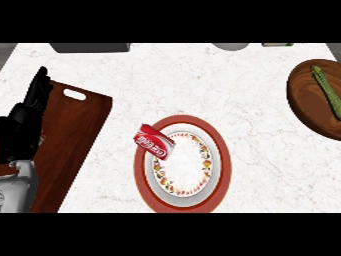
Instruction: Pick the squash from the plate and place it in the bowl
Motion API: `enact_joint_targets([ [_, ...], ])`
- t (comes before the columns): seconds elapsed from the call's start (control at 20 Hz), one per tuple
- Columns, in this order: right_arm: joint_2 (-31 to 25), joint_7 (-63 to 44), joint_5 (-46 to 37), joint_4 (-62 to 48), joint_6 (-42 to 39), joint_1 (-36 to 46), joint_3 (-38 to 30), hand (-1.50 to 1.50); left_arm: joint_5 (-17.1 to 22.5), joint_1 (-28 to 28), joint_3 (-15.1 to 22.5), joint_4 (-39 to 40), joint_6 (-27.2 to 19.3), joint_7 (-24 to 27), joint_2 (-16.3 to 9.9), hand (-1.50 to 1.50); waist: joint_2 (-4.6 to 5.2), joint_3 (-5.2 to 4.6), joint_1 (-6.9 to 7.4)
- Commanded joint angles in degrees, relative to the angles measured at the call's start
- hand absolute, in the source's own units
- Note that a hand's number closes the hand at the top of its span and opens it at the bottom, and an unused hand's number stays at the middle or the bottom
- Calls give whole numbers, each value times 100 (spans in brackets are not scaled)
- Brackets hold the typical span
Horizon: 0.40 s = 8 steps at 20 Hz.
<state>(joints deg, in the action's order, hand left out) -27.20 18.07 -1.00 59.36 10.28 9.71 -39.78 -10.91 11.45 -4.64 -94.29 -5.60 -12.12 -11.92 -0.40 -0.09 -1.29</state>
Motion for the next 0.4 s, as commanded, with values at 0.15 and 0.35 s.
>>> enact_joint_targets([
  [0.15,996,-506,265,2430,-122,-1551,224,-150,-51,-184,75,-232,31,99,102,0,21,3,72],
  [0.35,1063,-415,437,2704,-310,-1855,107,-150,-4,-208,-16,217,121,510,141,0,34,6,94],
])
